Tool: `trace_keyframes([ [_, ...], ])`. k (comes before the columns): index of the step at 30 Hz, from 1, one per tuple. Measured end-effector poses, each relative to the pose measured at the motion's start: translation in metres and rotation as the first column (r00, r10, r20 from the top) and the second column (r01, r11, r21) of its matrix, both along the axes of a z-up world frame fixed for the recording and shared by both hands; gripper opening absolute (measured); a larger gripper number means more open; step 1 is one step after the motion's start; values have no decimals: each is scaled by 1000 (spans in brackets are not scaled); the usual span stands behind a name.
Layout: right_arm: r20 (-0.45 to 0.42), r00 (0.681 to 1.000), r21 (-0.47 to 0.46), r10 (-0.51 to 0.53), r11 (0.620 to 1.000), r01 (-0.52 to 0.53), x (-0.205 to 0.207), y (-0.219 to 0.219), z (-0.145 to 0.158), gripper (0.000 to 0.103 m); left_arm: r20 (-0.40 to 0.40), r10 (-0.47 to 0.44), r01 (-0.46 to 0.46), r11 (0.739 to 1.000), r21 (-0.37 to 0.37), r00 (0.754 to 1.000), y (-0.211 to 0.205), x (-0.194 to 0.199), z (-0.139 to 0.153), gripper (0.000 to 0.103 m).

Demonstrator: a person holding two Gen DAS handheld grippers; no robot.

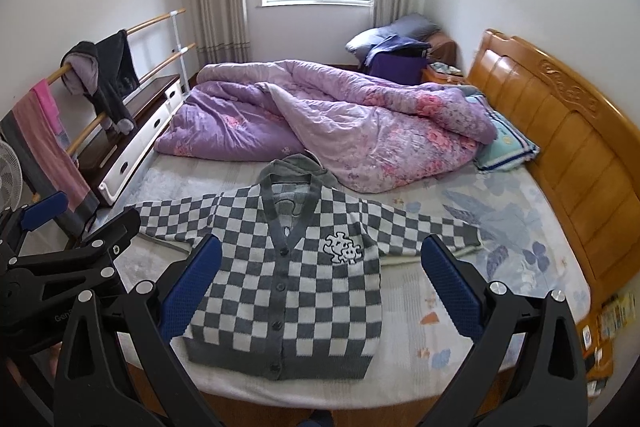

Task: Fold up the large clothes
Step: 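Lower both grippers toward the cardigan's sleeve cuffs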

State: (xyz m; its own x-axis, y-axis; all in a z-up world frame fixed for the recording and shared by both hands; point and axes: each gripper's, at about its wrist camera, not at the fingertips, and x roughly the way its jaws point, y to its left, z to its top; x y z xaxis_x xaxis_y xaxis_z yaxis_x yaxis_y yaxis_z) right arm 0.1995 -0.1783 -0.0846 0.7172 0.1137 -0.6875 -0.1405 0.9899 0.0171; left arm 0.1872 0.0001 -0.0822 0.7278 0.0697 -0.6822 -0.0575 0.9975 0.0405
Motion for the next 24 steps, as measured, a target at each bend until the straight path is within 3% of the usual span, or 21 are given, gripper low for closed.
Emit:
trace_keyframes([
  [6,-50,996,-23,75,997,-77,69,-8,-17,96,-60,33,-36,999,-38,998,-8,71,-25,99],
  [14,-185,969,-41,166,983,-177,138,33,-79,96,-216,56,-92,983,-159,975,34,131,-99,99],
  [19,-278,940,-65,198,972,-225,167,89,-133,96,-322,77,-144,972,-187,943,90,154,-161,99],
  [24,-353,908,-55,223,964,-258,195,161,-197,96,-410,119,-269,904,-333,904,201,178,-227,99],
])
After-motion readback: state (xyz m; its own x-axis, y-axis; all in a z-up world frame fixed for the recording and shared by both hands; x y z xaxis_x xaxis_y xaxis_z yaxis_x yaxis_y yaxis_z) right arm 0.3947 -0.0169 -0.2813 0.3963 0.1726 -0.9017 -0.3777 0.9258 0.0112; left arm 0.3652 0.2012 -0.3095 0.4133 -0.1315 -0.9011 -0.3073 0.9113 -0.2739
